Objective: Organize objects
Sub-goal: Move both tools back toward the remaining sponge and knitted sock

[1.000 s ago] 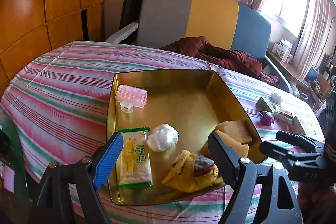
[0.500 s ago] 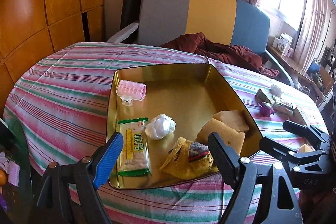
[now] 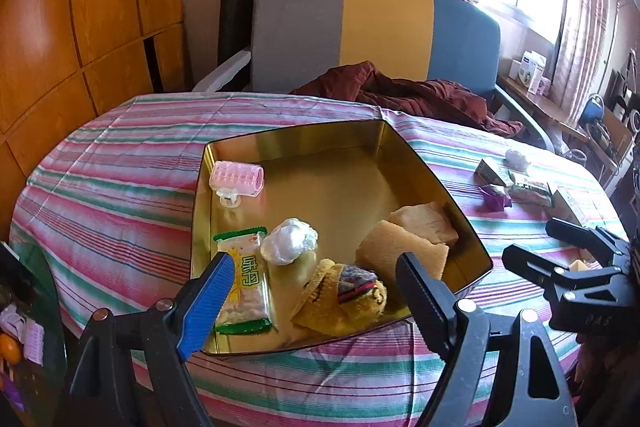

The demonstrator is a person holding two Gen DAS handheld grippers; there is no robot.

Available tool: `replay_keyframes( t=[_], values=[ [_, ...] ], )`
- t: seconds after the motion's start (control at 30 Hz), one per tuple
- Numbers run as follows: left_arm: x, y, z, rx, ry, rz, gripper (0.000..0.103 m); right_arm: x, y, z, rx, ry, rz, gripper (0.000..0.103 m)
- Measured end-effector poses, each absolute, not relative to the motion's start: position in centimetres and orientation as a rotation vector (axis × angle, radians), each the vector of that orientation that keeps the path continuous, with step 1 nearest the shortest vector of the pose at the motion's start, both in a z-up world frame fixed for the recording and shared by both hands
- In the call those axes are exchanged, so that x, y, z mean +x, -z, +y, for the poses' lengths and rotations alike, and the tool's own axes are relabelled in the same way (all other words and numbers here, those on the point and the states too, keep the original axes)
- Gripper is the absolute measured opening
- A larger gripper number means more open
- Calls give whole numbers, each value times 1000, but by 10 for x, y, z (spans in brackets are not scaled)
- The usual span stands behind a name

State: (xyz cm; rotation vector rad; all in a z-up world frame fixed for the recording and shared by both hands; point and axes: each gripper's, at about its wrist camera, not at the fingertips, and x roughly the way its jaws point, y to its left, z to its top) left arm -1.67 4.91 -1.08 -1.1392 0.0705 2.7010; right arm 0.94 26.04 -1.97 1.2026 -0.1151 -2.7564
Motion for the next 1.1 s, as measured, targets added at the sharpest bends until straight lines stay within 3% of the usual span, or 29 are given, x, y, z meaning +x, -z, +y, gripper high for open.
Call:
replay_keyframes(
  t=[0.43,1.1],
  values=[
    [-5,-2,75,-1041,-2701,230,84,20,25,322,1291,2858,-227,103],
    [0,-5,127,-987,-2525,332,84,59,24,462,1445,3093,-441,103]
  ],
)
